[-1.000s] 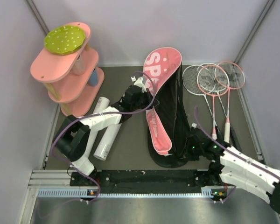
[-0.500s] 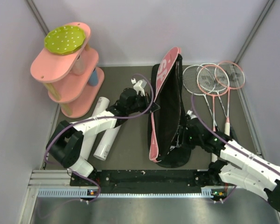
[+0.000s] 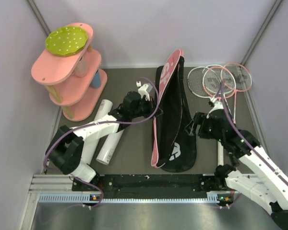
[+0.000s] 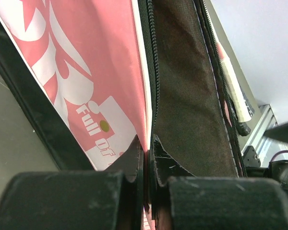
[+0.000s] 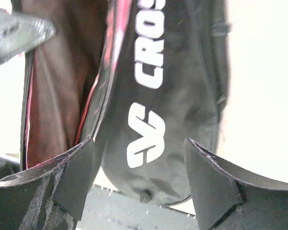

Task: Pack up the badminton gear
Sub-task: Open the racket bag at the center of the board, then pick up the racket from the center of the board.

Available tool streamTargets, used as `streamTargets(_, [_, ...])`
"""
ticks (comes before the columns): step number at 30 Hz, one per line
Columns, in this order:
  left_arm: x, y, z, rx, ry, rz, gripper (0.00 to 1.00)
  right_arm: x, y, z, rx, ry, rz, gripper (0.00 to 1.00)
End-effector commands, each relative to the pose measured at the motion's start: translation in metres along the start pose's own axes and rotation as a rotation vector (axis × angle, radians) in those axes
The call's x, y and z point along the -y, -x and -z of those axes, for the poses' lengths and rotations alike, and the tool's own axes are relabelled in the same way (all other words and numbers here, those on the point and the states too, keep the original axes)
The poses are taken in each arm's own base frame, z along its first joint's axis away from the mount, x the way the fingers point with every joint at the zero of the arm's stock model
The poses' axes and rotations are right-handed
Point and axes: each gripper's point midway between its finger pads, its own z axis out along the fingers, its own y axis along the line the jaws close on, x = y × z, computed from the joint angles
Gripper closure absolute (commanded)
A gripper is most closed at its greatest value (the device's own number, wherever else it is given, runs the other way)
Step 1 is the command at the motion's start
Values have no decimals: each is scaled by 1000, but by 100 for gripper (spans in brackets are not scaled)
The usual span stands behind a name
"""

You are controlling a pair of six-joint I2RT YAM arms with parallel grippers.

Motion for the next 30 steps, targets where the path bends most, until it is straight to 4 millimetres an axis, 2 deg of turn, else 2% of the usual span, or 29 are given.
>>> streamTargets(1, [15,25,10,93,-32,-81,100,56,55,-2,119,-244,-96,25])
streamTargets(2, [14,25,10,94,-25,-85,100,63,67,-9,135,-247,-134,25])
streamTargets(3, [11,24,9,90,-17,-84,100,79,76,-17,136,-279,-164,24])
streamTargets(4, [12,24,10,93,-19,-85,100,108,86,-27,122,-351,-234,25])
streamTargets(5, [11,23,8,87,-19,-83,100,122,93,-35,116,-377,-259,25])
streamTargets(6, [11,22,8,86,-18,-81,100,132,117,-39,158,-396,-226,25])
streamTargets(7, [11,22,7,85,-19,-80,100,142,127,-44,158,-430,-214,25])
streamTargets(8, [11,22,7,85,-19,-79,100,183,128,-56,110,-555,-244,26])
streamTargets(9, [12,23,7,89,-19,-70,100,190,154,-56,130,-573,-202,29])
streamTargets(10, [13,25,7,97,-21,-65,100,203,159,-64,105,-593,-203,32])
streamTargets(11, [14,26,8,102,-24,-62,100,223,154,-82,39,-618,-216,34])
streamTargets(12, [16,28,8,104,-26,-62,100,230,168,-87,36,-624,-188,39])
streamTargets(13, [18,31,9,109,-29,-63,100,237,169,-95,15,-629,-178,41])
streamTargets(14, [20,34,10,114,-33,-64,100,249,159,-114,-51,-625,-153,43])
streamTargets(15, [22,37,11,120,-37,-69,100,252,168,-119,-49,-623,-137,49])
streamTargets(17, [27,42,13,132,-48,-77,100,263,159,-138,-112,-616,-95,54])
streamTargets(19, [28,44,14,136,-48,-87,100,270,158,-146,-135,-621,-79,61])
streamTargets(28, [21,39,7,129,-32,-77,100,282,145,-165,-181,-625,-64,70])
streamTargets(30, [19,39,5,126,-25,-82,100,281,144,-169,-186,-603,-58,83])
